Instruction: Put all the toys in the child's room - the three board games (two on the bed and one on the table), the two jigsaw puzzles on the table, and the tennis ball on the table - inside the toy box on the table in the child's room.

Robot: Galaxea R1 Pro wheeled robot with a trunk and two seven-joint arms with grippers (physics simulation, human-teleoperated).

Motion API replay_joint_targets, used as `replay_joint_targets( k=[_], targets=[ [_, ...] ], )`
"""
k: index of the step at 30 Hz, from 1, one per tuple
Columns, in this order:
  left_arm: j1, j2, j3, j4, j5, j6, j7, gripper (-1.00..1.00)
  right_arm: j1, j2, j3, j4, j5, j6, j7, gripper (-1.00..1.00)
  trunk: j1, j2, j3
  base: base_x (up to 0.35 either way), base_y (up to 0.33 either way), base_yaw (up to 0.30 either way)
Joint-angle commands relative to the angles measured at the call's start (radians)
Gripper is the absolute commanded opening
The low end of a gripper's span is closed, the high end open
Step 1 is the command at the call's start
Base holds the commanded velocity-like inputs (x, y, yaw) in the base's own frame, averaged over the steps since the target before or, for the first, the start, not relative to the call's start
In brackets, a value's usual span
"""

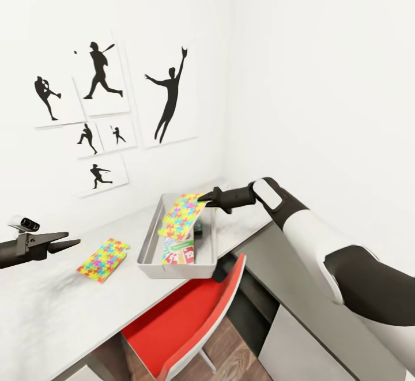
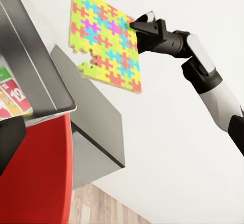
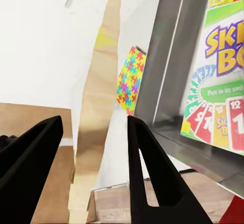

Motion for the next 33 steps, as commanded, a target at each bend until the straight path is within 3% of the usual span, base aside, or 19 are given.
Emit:
replay_joint_targets(
  k=[1, 17, 33],
  targets=[
    [-0.001, 0.001, -0.001, 0.0, 0.001, 0.01, -0.003, 1.0, -0.002, 0.0, 0.017, 0.001, 0.006, 0.002, 0.011, -1.0, 0.001, -0.002, -0.002, 0.002, 0.084, 0.0],
    [-0.001, 0.0, -0.001, 0.0, 0.001, 0.01, -0.003, 1.0, -0.002, -0.004, 0.078, 0.045, 0.005, 0.016, 0.008, -1.0, 0.001, -0.002, -0.002, 0.0, 0.066, 0.0],
    [-0.001, -0.001, -0.001, 0.0, 0.001, 0.01, -0.003, 1.0, -0.002, 0.002, 0.085, 0.052, 0.006, 0.014, -0.02, -1.0, 0.001, -0.002, -0.002, 0.002, 0.058, 0.0]
  ],
)
